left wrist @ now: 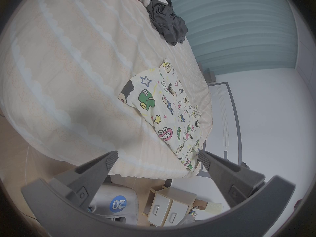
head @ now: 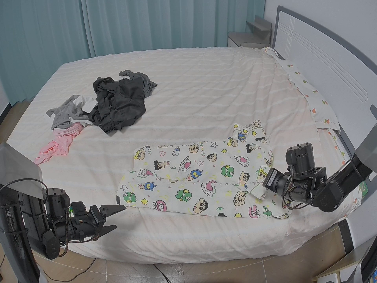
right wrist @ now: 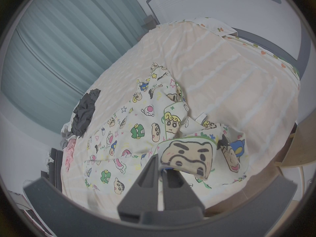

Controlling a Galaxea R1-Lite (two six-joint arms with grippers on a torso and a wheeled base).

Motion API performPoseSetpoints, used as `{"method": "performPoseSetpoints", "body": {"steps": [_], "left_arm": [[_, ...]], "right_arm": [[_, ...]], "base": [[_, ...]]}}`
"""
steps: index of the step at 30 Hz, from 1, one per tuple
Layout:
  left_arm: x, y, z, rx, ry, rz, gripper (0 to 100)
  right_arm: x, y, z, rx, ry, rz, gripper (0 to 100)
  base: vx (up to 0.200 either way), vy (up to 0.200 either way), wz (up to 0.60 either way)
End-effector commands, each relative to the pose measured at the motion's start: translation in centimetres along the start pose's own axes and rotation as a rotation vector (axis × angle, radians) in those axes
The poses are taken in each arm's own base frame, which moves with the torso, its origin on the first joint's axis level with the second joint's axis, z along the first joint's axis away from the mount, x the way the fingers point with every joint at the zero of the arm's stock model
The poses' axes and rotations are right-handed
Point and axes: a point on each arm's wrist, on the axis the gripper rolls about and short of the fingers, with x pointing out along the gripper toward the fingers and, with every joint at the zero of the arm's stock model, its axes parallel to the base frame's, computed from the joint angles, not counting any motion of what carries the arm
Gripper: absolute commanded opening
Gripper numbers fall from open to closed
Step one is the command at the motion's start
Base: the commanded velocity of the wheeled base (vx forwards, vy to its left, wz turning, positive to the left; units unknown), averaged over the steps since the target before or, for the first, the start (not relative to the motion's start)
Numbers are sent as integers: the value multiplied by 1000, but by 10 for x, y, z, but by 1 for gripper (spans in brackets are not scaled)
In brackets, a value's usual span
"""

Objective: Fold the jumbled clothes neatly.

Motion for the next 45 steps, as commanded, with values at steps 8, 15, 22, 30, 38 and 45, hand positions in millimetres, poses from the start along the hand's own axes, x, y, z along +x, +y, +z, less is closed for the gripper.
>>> {"method": "performPoseSetpoints", "body": {"steps": [8, 15, 22, 30, 38, 45], "left_arm": [[0, -1, 1, 9, -8, -11, 100], [0, -1, 1, 9, -8, -11, 100], [0, -1, 1, 8, -7, -10, 100], [0, -1, 1, 8, -7, -10, 100], [0, -1, 1, 9, -8, -11, 100], [0, -1, 1, 8, -7, -10, 100]], "right_arm": [[-3, -14, -29, -39, 141, -49, 0], [9, -24, -53, -70, 212, -101, 0], [15, -27, -63, -60, 231, -114, 0], [16, -30, -68, -34, 247, -128, 0], [12, -31, -70, -35, 241, -115, 100], [-11, -32, -60, -11, 172, -55, 100]], "base": [[0, 0, 0], [0, 0, 0], [0, 0, 0], [0, 0, 0], [0, 0, 0], [0, 0, 0]]}}
